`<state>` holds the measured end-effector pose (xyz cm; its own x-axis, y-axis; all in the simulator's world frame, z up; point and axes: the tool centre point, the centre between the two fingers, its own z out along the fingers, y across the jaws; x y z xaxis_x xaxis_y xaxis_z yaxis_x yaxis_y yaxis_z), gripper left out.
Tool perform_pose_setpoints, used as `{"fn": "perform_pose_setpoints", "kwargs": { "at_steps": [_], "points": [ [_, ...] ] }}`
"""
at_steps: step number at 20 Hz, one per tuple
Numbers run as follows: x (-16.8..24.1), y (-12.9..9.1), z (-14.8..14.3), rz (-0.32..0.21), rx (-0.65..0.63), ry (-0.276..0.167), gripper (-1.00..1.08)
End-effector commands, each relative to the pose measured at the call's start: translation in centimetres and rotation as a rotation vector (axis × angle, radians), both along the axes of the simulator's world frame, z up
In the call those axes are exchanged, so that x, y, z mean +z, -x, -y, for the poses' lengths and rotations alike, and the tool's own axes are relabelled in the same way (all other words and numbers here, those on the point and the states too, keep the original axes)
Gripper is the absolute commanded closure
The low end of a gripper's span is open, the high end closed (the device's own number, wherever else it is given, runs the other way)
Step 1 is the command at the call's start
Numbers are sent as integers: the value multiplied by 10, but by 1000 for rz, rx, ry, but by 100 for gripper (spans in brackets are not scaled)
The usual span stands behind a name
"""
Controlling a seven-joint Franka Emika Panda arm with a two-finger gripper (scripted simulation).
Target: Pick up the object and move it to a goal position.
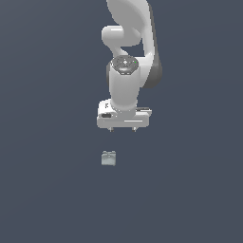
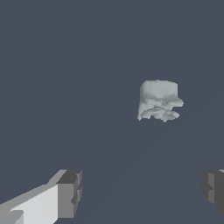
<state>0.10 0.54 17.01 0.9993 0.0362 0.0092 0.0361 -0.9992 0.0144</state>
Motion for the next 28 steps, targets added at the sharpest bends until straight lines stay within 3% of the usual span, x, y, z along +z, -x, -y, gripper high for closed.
{"fn": "perform_pose_setpoints", "kwargs": {
  "at_steps": [1, 15, 28],
  "points": [
    [0, 0, 0, 0, 0, 0, -92],
    [25, -9, 6, 30, -16, 13, -92],
    [-9, -33, 24, 17, -34, 5, -92]
  ]
}}
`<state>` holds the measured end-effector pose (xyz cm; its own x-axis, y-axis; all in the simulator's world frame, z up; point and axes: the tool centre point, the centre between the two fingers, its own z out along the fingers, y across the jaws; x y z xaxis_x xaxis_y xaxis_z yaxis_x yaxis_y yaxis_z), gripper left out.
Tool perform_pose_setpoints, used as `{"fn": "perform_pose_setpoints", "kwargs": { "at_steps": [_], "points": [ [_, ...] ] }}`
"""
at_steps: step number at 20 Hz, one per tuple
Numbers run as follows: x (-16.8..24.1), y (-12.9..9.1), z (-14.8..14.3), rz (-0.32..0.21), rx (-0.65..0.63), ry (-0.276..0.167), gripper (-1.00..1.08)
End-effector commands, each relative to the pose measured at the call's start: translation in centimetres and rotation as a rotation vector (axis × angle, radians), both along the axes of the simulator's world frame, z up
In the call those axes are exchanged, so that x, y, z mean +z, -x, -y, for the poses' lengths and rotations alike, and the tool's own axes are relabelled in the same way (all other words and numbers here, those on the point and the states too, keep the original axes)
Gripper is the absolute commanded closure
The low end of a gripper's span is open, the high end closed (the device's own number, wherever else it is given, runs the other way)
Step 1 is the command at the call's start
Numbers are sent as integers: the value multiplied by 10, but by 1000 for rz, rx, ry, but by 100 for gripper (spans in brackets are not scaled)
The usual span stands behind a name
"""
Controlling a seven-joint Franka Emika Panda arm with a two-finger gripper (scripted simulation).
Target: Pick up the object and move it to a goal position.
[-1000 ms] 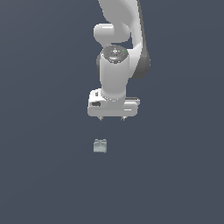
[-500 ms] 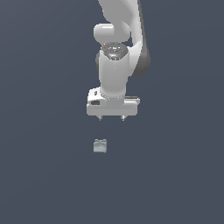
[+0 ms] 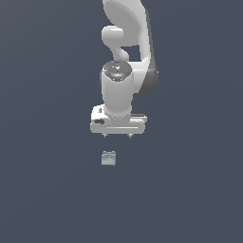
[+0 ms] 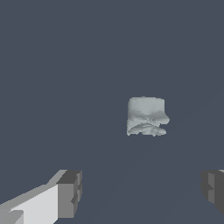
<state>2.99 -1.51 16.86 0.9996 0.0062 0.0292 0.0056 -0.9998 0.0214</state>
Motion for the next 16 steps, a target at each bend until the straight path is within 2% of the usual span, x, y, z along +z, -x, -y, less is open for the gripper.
{"fn": "perform_pose_setpoints", "kwargs": {
  "at_steps": [1, 8, 16],
  "points": [
    [-12, -7, 7, -5, -7, -3, -92],
    [-55, -29, 29, -19, -27, -14, -92],
    [-83, -39, 43, -28, -40, -21, -92]
  ]
}}
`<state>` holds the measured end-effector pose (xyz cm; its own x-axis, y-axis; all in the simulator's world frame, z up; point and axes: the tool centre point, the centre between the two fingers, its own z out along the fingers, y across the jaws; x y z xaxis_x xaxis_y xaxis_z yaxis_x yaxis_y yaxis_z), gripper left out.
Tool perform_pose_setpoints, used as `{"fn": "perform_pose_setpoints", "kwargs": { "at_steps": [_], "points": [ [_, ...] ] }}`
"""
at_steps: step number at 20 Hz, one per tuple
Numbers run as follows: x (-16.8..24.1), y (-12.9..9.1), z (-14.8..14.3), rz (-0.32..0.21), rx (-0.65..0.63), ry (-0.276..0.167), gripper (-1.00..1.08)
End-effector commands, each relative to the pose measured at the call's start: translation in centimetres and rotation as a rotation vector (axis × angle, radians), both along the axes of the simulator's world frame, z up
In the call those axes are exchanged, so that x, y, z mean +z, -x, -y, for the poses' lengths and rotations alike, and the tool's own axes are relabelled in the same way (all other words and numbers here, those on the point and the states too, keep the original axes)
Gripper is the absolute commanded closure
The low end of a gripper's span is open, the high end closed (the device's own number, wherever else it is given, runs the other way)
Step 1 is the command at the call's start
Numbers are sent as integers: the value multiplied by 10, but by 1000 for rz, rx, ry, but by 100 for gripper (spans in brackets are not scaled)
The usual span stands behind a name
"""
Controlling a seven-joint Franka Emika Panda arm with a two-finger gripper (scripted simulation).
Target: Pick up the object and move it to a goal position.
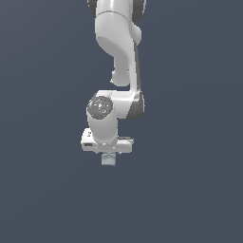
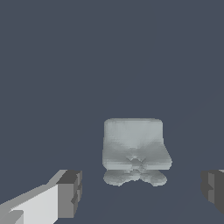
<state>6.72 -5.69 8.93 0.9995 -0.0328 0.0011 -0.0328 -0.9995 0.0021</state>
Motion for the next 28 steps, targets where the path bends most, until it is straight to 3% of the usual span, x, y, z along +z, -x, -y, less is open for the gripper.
{"fn": "perform_pose_setpoints", "kwargs": {
  "at_steps": [1, 23, 24, 28],
  "points": [
    [-5, -2, 2, 0, -2, -1, -92],
    [-57, -3, 4, -1, -3, -2, -92],
    [-57, -3, 4, -1, -3, -2, 108],
    [-57, -3, 4, -1, -3, -2, 108]
  ]
}}
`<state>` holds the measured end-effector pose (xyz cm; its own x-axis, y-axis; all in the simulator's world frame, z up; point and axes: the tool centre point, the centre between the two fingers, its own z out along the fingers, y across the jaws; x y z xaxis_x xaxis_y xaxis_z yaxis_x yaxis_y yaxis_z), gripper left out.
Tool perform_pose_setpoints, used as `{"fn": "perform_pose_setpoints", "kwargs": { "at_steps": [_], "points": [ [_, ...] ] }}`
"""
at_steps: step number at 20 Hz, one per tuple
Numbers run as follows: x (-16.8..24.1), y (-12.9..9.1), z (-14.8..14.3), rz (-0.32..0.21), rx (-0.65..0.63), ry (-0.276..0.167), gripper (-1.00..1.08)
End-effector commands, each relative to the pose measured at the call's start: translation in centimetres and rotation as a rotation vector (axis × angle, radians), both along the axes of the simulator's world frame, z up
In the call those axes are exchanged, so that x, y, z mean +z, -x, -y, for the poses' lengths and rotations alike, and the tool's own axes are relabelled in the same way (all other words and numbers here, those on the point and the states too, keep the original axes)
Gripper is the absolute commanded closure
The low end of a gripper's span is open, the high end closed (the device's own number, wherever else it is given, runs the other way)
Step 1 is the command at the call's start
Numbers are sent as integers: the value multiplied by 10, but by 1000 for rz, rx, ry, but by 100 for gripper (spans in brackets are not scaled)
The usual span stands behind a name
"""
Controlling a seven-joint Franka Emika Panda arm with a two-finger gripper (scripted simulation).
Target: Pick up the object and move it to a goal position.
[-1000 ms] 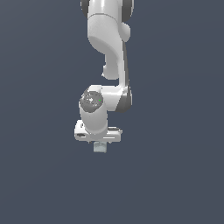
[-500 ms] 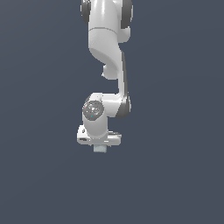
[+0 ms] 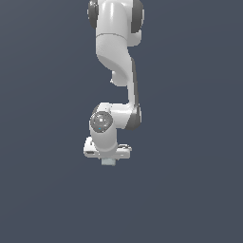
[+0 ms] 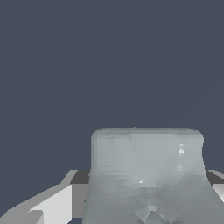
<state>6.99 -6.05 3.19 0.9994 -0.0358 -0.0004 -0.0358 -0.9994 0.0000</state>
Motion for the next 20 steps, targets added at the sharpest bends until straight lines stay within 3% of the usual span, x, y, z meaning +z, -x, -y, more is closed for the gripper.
{"fn": "perform_pose_setpoints", "kwargs": {
  "at_steps": [1, 11, 20],
  "points": [
    [0, 0, 0, 0, 0, 0, 108],
    [5, 0, -11, 0, 0, 0, 108],
    [37, 0, -86, 0, 0, 0, 108]
  ]
}}
